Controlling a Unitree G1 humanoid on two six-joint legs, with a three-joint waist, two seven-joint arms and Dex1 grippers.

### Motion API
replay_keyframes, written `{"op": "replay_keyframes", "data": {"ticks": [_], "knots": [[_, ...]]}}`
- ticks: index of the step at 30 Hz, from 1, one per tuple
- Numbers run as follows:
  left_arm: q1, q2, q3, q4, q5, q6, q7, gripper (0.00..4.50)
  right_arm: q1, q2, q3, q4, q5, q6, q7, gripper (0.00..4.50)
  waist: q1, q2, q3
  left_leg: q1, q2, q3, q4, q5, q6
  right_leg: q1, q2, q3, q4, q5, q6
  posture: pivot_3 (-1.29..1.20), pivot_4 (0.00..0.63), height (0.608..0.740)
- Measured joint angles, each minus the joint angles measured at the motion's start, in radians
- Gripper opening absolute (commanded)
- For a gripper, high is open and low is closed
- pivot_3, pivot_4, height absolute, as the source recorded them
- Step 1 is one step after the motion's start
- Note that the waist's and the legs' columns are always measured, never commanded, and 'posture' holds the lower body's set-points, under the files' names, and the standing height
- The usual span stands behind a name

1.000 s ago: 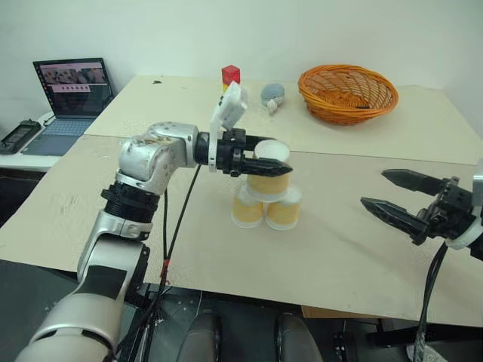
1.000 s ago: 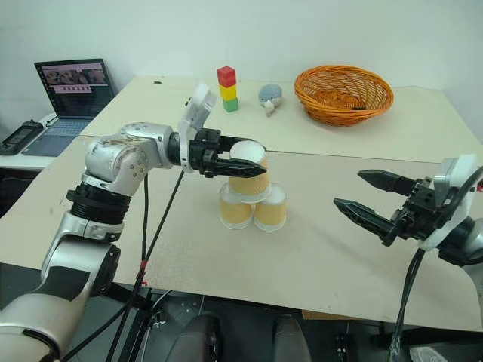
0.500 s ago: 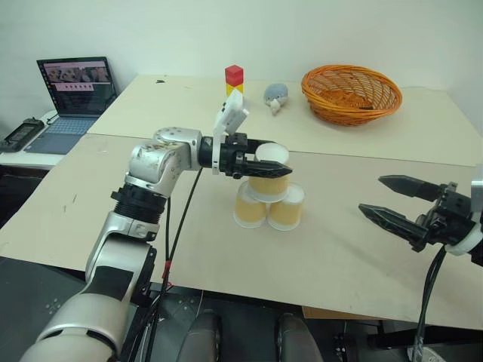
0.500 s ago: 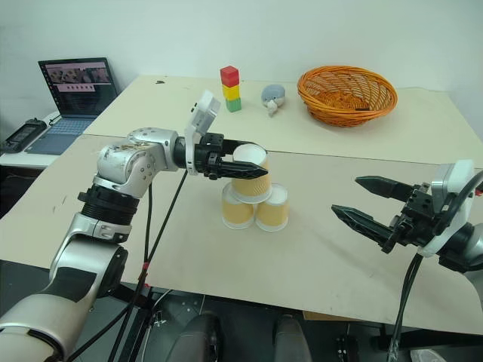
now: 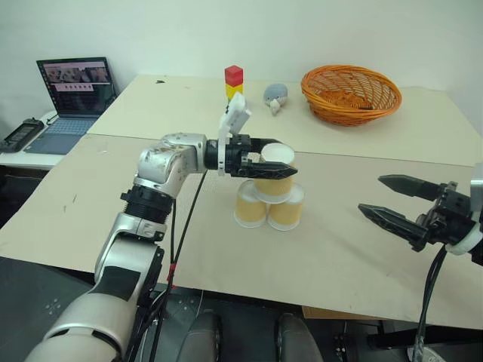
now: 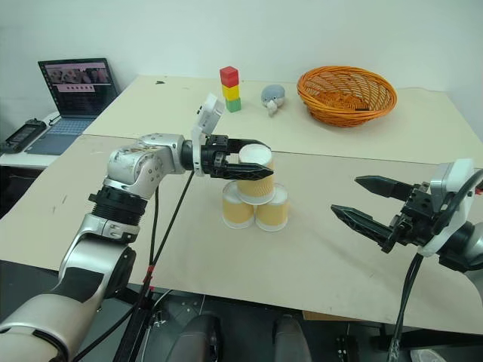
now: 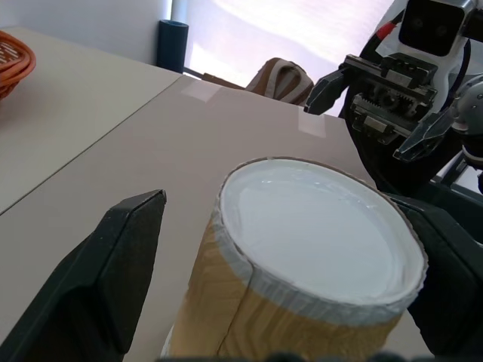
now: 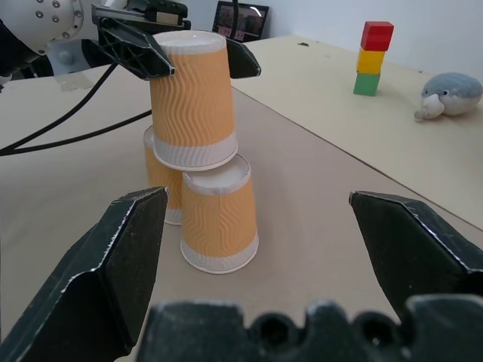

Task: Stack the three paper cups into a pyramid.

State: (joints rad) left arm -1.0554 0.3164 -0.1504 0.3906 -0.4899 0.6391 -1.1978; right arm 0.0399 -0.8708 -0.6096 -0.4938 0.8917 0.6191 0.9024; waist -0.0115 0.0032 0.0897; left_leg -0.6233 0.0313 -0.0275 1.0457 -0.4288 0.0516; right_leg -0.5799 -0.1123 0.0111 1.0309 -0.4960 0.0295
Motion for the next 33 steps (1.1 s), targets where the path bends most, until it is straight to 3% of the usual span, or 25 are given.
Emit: {"op": "replay_keyframes", "data": {"ticks": [6,9,14,17,20,24,28,33], "knots": [[-0.002,-0.03,0.106,-0.069,-0.08,0.068,0.069,4.44,-0.001,-0.007,0.0,-0.001,0.025,0.004,-0.002,4.5,0.0,0.0,0.0,0.0,0.0,0.0,0.0,0.0,0.0,0.0,-0.001,0.001,0.0,0.0,0.0,0.0,0.15,0.629],[-0.01,-0.028,0.196,-0.173,-0.188,0.163,0.126,4.44,-0.006,-0.016,0.001,0.002,0.027,0.004,-0.002,4.5,0.0,0.0,0.0,0.0,0.001,-0.001,0.0,0.0,0.0,0.0,0.0,0.002,0.0,0.0,0.0,0.0,0.15,0.629],[-0.048,-0.006,0.363,-0.282,-0.351,0.302,0.289,4.44,-0.035,-0.022,0.012,0.017,0.032,0.004,0.003,4.5,-0.001,-0.001,0.001,0.004,0.001,-0.001,0.0,0.0,0.0,0.003,0.0,0.002,0.001,0.0,0.0,0.0,0.15,0.629],[-0.042,0.021,0.411,-0.296,-0.369,0.325,0.383,4.44,-0.042,-0.022,0.022,0.031,0.032,0.004,0.003,4.5,0.0,-0.001,0.0,0.005,0.0,0.0,0.0,0.0,0.0,0.003,0.0,0.002,0.001,0.0,0.0,0.0,0.15,0.629],[0.037,0.076,0.442,-0.346,-0.304,0.294,0.53,4.44,-0.053,-0.022,0.049,0.032,0.031,0.004,0.005,4.5,-0.003,0.0,0.0,0.007,0.001,0.0,0.0,0.0,0.0,0.004,0.0,0.004,0.001,0.0,0.0,0.0,0.15,0.629],[0.312,0.139,0.479,-0.377,-0.179,0.289,0.719,4.44,0.013,-0.003,0.053,0.059,-0.023,-0.003,0.002,4.5,-0.001,0.0,0.0,0.005,0.001,-0.002,-0.001,0.0,0.0,0.0,0.0,0.006,0.003,0.0,0.0,0.0,0.15,0.629],[0.498,0.17,0.48,-0.397,-0.078,0.185,0.758,4.44,0.036,0.043,0.047,0.095,-0.092,-0.033,-0.052,4.5,0.007,-0.004,0.002,0.003,0.0,-0.003,-0.001,0.004,-0.008,0.001,-0.002,0.005,0.002,0.0,0.0,0.0,0.15,0.629],[0.567,0.141,0.506,-0.412,-0.016,0.049,0.82,4.44,0.006,0.114,0.056,0.172,-0.167,-0.077,-0.129,4.5,0.028,-0.003,0.0,0.0,-0.001,-0.003,-0.001,0.004,-0.008,0.0,-0.004,0.004,0.001,0.0,0.0,0.0,0.15,0.629]]}}
